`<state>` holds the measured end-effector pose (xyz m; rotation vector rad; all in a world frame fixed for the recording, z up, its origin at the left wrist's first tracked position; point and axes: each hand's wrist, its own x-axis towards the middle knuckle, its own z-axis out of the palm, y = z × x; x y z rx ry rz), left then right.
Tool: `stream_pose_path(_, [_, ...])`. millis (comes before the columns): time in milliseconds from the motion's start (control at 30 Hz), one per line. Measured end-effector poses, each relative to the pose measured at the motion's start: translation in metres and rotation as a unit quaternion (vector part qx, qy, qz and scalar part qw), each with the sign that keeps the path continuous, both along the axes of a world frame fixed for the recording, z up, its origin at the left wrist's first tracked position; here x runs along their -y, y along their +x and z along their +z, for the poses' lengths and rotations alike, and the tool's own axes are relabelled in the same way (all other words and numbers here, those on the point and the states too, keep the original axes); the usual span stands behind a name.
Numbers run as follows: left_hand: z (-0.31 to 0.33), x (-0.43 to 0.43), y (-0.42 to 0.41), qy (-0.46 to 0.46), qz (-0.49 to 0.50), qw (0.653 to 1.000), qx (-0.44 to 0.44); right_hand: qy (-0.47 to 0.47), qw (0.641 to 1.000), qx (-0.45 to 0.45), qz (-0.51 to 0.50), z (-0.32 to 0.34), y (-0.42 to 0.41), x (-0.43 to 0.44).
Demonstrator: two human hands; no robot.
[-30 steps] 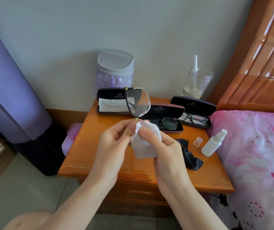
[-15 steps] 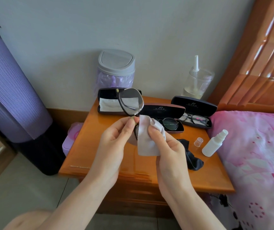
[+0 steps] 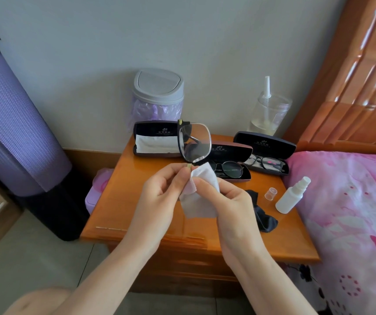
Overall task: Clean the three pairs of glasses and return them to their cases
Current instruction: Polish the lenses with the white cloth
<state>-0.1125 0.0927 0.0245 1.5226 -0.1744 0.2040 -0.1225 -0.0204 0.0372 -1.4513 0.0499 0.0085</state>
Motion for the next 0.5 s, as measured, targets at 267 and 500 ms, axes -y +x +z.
stream_pose_path(267, [0.0023, 0.0021, 0.0014, -0.008, -0.021, 1.0, 0.004, 0.007, 1.0, -0.005, -0.026, 0.0006, -0.0008, 0.0018])
stream_pose_path(500, [-0.0008, -0.0015, 0.0017, -0.053, -0.014, 0.998, -0.01, 0.002, 0.999, 0.001, -0.046, -0.0002, -0.0011, 0.0037])
